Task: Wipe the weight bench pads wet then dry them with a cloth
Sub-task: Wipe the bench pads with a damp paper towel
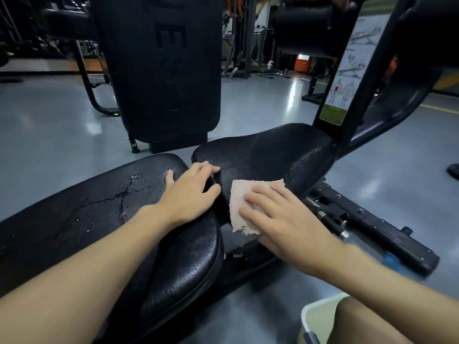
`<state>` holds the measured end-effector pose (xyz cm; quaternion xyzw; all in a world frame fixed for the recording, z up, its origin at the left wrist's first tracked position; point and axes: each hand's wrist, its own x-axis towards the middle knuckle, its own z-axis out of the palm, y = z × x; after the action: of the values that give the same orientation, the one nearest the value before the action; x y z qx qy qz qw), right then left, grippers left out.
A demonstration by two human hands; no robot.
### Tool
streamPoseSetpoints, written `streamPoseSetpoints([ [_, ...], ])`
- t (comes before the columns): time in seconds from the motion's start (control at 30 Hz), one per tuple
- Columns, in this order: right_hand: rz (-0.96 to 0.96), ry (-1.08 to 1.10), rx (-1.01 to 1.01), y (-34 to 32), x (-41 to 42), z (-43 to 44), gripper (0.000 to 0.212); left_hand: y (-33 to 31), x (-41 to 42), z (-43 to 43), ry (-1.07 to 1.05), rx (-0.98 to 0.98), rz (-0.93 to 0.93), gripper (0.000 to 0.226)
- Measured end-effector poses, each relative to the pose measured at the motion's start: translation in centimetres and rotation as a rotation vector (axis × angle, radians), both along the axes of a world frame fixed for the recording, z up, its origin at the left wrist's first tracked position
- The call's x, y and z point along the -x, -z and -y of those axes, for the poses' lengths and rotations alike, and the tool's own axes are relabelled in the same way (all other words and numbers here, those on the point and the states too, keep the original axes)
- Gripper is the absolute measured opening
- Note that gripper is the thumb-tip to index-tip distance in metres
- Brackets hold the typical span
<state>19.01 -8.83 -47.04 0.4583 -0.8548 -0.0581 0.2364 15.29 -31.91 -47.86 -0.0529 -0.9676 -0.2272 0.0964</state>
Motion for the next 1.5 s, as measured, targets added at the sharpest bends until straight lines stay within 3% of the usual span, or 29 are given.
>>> streamPoseSetpoints([
  [0.07,0.1,-0.031,0.239,-0.8,0.0,0.3,0.032,0.0,0.1,0.1,0.002,0.007,-0.006,0.046],
  [0.2,0.38,0.167,0.851,-4.5,0.4,1.9,0.02,0.1,0.2,0.1,0.005,-0.005,-0.014,0.046],
  [0.3,0.605,0.345,1.019,-6.6,2.8,1.9,0.021,0.0,0.1,0.1,0.0,0.02,-0.016,0.047],
  [0.37,0.681,0.494,0.859,-6.5,3.4,1.3,0.043,0.0,0.0,0.1,0.0,0.01,-0.012,0.046],
  [0.4,0.577,0.523,0.726,-6.0,3.3,1.1,0.053,0.0,-0.1,0.1,0.001,-0.001,-0.014,0.045],
  [0.47,0.326,0.404,0.559,-4.3,2.6,1.0,0.053,0.1,0.0,0.1,0.002,-0.012,-0.014,0.044],
  [0.57,0.225,0.322,0.204,-0.9,2.0,1.8,0.052,0.2,0.0,0.1,0.002,-0.015,-0.023,0.044],
  [0.63,0.19,0.358,0.092,0.9,2.1,1.9,0.059,0.4,0.0,0.2,0.007,-0.007,-0.031,0.044],
  [0.9,0.278,0.415,0.15,-0.8,5.1,0.1,0.074,0.5,-0.1,0.3,0.019,-0.012,-0.033,0.043],
  [1.27,0.288,0.837,0.457,-2.5,16.4,-6.4,0.055,0.4,-0.2,0.2,0.007,-0.015,-0.041,0.043],
  [1.4,0.297,0.879,0.382,-2.6,15.5,-4.4,0.057,0.4,-0.1,0.2,0.01,-0.009,-0.052,0.042],
  [1.5,0.304,0.746,0.228,-2.2,11.7,-0.7,0.06,0.4,-0.1,0.3,0.018,-0.027,-0.05,0.042],
])
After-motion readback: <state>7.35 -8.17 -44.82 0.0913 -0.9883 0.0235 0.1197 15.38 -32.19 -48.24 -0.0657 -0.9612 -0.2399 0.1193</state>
